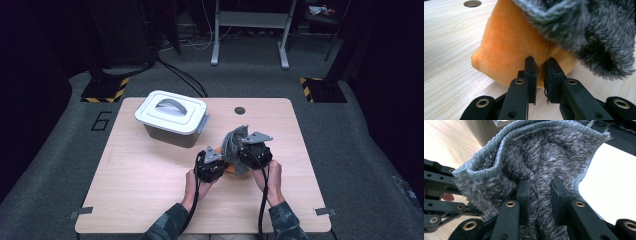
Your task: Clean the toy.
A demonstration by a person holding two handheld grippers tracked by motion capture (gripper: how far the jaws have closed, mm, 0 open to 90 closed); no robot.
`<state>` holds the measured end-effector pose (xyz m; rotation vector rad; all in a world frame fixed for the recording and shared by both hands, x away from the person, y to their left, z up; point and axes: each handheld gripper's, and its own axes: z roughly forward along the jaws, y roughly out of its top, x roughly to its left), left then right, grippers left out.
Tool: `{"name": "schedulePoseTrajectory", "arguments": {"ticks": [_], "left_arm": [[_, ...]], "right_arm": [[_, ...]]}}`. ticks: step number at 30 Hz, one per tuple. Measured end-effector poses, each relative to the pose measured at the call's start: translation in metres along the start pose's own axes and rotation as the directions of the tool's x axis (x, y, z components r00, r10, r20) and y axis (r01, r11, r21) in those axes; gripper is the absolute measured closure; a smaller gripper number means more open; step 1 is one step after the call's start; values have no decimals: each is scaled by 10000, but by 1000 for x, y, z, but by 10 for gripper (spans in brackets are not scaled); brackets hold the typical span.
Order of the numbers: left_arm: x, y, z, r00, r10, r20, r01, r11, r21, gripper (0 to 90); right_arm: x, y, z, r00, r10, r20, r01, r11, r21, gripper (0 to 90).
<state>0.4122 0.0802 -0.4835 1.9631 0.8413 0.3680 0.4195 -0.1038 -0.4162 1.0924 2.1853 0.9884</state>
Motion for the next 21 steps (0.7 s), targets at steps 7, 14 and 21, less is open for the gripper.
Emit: {"name": "schedulePoseTrajectory", "arguments": {"ticks": [7,14,21], "left_arm": [[1,-1,1,10000,-33,66,34,10000,-40,809],[3,-2,1,9999,-58,120,59,10000,-60,805],[4,-3,2,9999,-99,101,100,9999,-83,800]], "right_arm": [[-9,-11,-6,9994,332,50,-333,9994,112,713],[-21,-24,-10,9977,664,115,-666,9976,214,713],[-34,-41,-9,9931,1103,400,-1121,9925,478,712]]}}
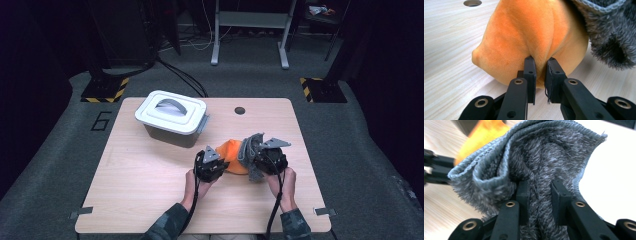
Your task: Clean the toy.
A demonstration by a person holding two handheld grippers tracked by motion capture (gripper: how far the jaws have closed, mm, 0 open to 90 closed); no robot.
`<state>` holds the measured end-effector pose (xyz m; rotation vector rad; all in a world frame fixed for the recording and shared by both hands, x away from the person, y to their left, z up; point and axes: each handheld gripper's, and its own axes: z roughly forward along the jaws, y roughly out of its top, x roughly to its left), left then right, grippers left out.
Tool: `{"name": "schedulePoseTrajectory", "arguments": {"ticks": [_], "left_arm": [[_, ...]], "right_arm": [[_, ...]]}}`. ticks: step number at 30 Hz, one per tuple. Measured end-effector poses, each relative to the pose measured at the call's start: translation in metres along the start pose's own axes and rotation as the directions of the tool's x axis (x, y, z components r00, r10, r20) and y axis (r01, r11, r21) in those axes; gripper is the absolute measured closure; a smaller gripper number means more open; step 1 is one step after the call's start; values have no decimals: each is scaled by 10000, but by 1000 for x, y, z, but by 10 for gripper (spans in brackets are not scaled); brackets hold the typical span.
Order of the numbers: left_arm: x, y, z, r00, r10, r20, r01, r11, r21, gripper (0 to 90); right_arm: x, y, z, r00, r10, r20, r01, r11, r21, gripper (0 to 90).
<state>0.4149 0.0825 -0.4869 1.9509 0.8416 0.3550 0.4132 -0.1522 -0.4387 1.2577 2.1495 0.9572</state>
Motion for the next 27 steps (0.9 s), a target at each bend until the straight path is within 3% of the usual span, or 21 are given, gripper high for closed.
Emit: {"name": "schedulePoseTrajectory", "arguments": {"ticks": [8,10,20,24,27], "left_arm": [[0,0,1,10000,5,10,-5,10000,-36,799],[0,0,0,10000,9,14,-9,10000,-33,799],[0,1,0,10000,55,-35,-55,9999,-104,796],[0,1,-1,9999,106,-46,-107,9999,-79,796],[-1,1,-1,9999,109,-63,-109,9999,-105,796]], "right_arm": [[-15,-16,8,9986,510,148,-515,9981,335,712],[-20,-21,13,9962,868,92,-871,9945,573,712],[-32,-35,29,9921,1235,219,-1253,9836,1299,714],[-35,-32,19,9915,1272,263,-1293,9860,1054,716],[-35,-23,2,9934,1139,139,-1145,9917,583,715]]}}
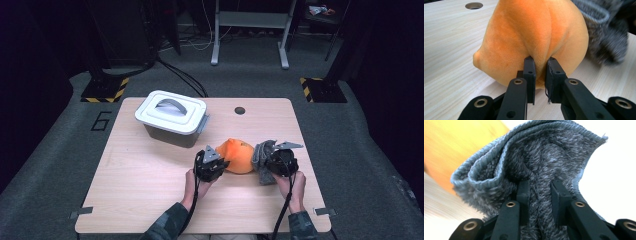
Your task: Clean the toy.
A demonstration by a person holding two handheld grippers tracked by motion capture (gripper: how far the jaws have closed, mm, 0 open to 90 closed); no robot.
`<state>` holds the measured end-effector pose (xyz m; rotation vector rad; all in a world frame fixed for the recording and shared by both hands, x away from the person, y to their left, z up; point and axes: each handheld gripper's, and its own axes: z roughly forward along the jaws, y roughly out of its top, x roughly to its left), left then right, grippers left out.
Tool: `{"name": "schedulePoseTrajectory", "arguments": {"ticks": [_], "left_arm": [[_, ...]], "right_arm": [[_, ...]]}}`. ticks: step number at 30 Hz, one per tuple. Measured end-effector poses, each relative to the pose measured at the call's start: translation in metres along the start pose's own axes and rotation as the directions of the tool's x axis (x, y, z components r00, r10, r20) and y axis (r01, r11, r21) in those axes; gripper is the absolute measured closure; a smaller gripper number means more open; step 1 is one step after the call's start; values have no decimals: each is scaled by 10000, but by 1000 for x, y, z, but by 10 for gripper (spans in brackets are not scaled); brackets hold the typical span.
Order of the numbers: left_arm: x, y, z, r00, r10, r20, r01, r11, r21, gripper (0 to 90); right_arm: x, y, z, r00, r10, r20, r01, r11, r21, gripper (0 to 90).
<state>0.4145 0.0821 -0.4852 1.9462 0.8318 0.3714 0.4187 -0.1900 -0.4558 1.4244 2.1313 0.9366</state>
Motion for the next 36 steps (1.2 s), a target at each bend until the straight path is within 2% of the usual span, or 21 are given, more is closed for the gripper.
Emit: {"name": "schedulePoseTrajectory", "arguments": {"ticks": [3,4,7,8,12,15,18,24,27,31,36], "left_arm": [[-1,0,0,10000,-5,-1,5,10000,-23,796],[-1,0,0,10000,-12,19,12,10000,-8,796],[-1,0,0,10000,-11,22,11,10000,-10,796],[-1,0,0,10000,4,34,-4,10000,14,796],[-2,1,0,9999,135,34,-135,9999,-2,794],[-3,2,0,9995,299,72,-300,9995,79,793],[-1,1,0,9997,218,55,-218,9997,120,790],[-1,1,1,9998,194,57,-194,9997,119,790],[0,1,1,9996,265,35,-265,9995,147,790],[-1,0,2,9999,157,69,-158,9998,116,790],[0,0,2,9999,71,96,-71,9999,79,791]], "right_arm": [[6,10,-12,9997,-203,-97,199,9989,-433,715],[12,17,-19,9987,-492,-140,484,9973,-551,715],[25,28,-27,9952,-935,-295,908,9924,-836,714],[33,34,-29,9927,-1135,-414,1091,9894,-961,714],[53,47,-24,9858,-1581,-565,1526,9840,-915,713],[67,53,-12,9802,-1895,-573,1858,9805,-645,709],[74,53,-3,9775,-2096,-221,2082,9765,-553,708],[69,50,-3,9754,-2186,-270,2170,9748,-515,707],[64,46,-4,9804,-1954,-246,1941,9798,-484,707],[55,40,-5,9823,-1859,-238,1846,9817,-472,706],[45,30,-5,9899,-1406,-154,1402,9897,-278,705]]}}
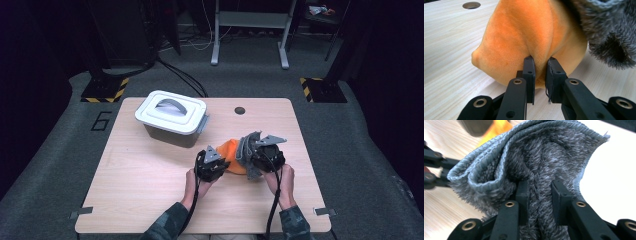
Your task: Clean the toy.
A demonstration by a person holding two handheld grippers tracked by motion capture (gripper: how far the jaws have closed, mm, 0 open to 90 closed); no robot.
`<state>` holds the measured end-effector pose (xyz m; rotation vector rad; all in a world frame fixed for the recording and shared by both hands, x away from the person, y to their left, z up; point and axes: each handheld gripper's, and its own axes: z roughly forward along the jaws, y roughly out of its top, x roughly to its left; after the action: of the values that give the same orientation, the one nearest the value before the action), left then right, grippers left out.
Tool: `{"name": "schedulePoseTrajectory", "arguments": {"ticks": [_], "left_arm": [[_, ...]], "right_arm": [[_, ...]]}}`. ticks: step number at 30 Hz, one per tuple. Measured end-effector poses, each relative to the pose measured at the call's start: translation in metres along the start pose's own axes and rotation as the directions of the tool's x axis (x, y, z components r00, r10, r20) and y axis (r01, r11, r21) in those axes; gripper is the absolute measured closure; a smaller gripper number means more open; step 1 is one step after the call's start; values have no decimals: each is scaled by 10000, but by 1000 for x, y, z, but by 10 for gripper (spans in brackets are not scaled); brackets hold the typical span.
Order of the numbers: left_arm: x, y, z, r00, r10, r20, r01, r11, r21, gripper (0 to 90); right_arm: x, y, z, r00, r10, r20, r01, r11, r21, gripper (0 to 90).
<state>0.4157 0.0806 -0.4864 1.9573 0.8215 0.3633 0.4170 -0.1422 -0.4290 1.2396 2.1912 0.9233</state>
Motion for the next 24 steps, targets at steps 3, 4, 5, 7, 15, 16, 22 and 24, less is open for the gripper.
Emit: {"name": "schedulePoseTrajectory", "arguments": {"ticks": [3,4,5,7,15,16,22,24], "left_arm": [[0,0,0,10000,-28,9,28,10000,-11,791],[1,0,0,10000,4,-6,-4,10000,-7,791],[1,0,0,10000,-14,-3,14,10000,-9,791],[1,-1,0,10000,-17,-9,17,10000,-19,791],[1,-1,1,10000,3,-47,-3,10000,-17,791],[1,-1,1,10000,2,-47,-2,10000,-11,791],[2,-2,0,9999,-21,-106,21,10000,-50,790],[2,-2,-1,9999,-49,-109,48,10000,-42,788]], "right_arm": [[-7,-8,1,9999,130,78,-131,9998,148,705],[-9,-11,2,9997,216,114,-218,9996,194,705],[-12,-14,3,9993,327,155,-331,9991,259,705],[-17,-22,7,9985,467,282,-478,9982,373,705],[-26,-40,24,9946,882,541,-935,9900,1054,706],[-27,-44,28,9943,847,653,-925,9876,1266,706],[-34,-53,38,9918,1170,513,-1235,9811,1490,707],[-37,-52,30,9914,1193,544,-1255,9833,1316,708]]}}
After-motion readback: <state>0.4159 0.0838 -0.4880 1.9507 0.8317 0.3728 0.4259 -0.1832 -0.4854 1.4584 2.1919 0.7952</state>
